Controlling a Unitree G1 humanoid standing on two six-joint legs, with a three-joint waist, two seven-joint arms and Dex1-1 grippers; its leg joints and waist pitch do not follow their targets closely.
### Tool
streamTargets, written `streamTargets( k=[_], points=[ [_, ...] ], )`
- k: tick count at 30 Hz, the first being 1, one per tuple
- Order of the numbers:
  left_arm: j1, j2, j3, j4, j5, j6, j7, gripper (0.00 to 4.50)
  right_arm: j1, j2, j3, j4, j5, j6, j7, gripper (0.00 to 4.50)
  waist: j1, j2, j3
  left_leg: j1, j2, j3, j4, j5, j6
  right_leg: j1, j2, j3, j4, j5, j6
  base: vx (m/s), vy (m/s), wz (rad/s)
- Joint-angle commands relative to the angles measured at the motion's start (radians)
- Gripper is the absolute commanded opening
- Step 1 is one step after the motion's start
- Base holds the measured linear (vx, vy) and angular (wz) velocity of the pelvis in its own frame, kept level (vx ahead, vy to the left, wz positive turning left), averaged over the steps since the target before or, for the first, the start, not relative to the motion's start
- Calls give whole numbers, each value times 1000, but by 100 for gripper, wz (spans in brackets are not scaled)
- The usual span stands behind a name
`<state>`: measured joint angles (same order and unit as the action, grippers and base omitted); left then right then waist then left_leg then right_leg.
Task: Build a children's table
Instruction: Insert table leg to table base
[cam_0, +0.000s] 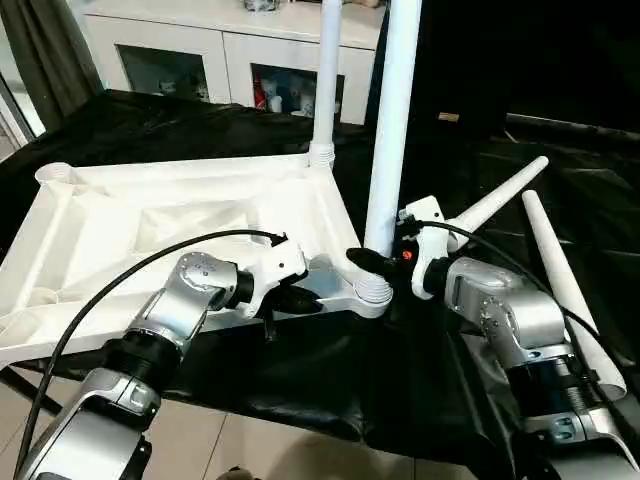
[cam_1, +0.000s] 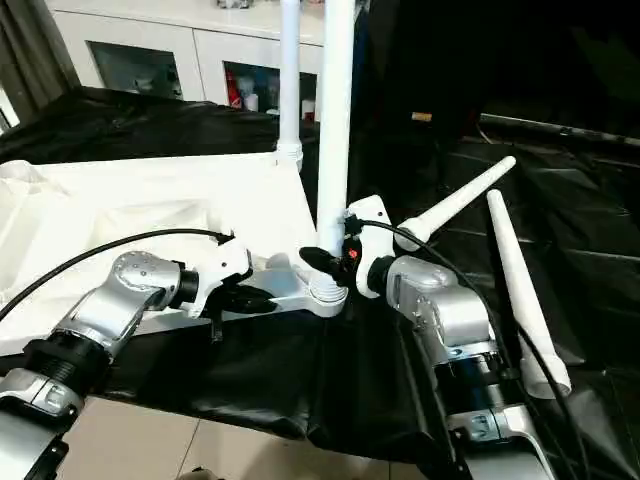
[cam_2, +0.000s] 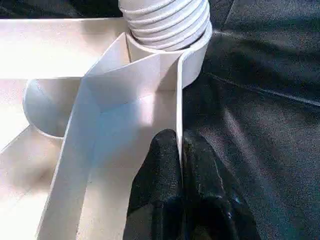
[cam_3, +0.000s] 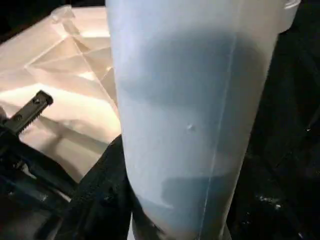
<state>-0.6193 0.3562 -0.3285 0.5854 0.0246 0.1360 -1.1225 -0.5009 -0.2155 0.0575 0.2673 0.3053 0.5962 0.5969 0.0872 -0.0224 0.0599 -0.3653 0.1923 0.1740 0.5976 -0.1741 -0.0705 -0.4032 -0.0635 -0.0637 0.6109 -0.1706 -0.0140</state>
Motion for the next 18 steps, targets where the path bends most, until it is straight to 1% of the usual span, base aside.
streamTargets(
  k=[1,2,3,5,6,7,8,9,10,11,12,13,14,15,16,17,18],
  points=[
    [-13,-24,1,-8,-10,-6,5,0,20,12,-7,24,15,-20,4,191,-5,5,-65,18,36,-12,-77,-275,-29,39,-82,50,-92,-385,-140,0,0,0],
    [-7,-27,5,-18,-16,1,6,0,40,22,-26,19,18,-40,3,191,-4,3,-66,17,36,-13,-78,-271,-28,41,-82,49,-90,-374,-143,0,0,0],
    [-5,-29,6,-22,-18,3,7,0,52,28,-38,15,26,-48,4,191,-3,4,-67,17,37,-12,-78,-268,-27,40,-83,50,-89,-366,-144,0,0,0],
    [-2,-30,7,-24,-18,1,11,0,73,42,-60,14,42,-67,7,191,-2,2,-67,16,37,-12,-79,-262,-23,42,-81,49,-86,-345,-154,0,0,0],
    [-1,-30,7,-24,-17,0,13,0,83,49,-68,13,48,-75,7,191,-1,4,-67,18,38,-12,-78,-264,-20,39,-82,50,-87,-343,-157,0,0,0],
    [0,-30,8,-21,-17,-3,16,0,99,53,-66,21,47,-98,12,191,-1,3,-66,17,37,-12,-78,-267,-20,40,-82,50,-87,-346,-158,0,0,0],
    [0,-31,10,-19,-16,-6,19,0,111,56,-62,31,44,-119,17,191,0,8,-67,16,38,-12,-79,-270,-21,41,-83,50,-88,-341,-159,0,0,0],
    [-2,-32,11,-14,-14,-10,22,0,125,65,-62,47,44,-143,19,191,-1,6,-67,15,37,-13,-80,-272,-21,42,-82,49,-87,-342,-158,0,0,0],
    [-2,-32,11,-14,-14,-10,22,0,125,65,-62,47,44,-143,19,191,0,10,-67,17,37,-12,-80,-281,-22,40,-84,49,-89,-348,-158,0,0,0],
    [-6,-33,15,-6,-12,-17,30,0,143,85,-70,79,44,-196,19,191,-1,11,-67,16,36,-14,-80,-288,-22,40,-84,49,-89,-357,-159,0,0,0],
    [-9,-34,17,-2,-11,-20,33,0,145,92,-75,91,43,-213,16,191,-1,11,-66,17,37,-13,-80,-296,-23,38,-84,48,-91,-368,-158,0,0,0],
    [-12,-34,19,2,-10,-22,37,0,148,100,-82,105,40,-234,14,191,-2,12,-65,16,36,-15,-82,-303,-24,41,-85,48,-93,-382,-157,0,0,0],
    [-15,-35,21,4,-9,-23,42,0,151,113,-94,124,40,-261,9,191,-2,15,-64,18,36,-16,-82,-318,-25,38,-85,47,-96,-403,-154,0,0,0],
    [-18,-35,23,7,-8,-24,44,0,156,122,-101,139,36,-287,6,191,-3,14,-63,20,37,-16,-82,-328,-26,36,-85,47,-98,-414,-152,0,0,0],
    [-18,-35,23,7,-8,-24,44,0,156,122,-101,139,36,-287,6,191,-3,14,-63,20,37,-17,-83,-341,-27,35,-85,46,-99,-434,-148,0,0,0],
    [-19,-34,25,9,-7,-27,49,0,169,139,-112,166,38,-338,6,191,-4,15,-62,20,37,-18,-84,-346,-26,35,-86,46,-101,-446,-144,0,0,0],
    [-19,-34,26,10,-7,-28,50,0,172,142,-114,173,39,-348,6,191,-3,18,-62,20,37,-19,-83,-351,-27,34,-87,46,-102,-452,-144,0,0,0]
  ],
)
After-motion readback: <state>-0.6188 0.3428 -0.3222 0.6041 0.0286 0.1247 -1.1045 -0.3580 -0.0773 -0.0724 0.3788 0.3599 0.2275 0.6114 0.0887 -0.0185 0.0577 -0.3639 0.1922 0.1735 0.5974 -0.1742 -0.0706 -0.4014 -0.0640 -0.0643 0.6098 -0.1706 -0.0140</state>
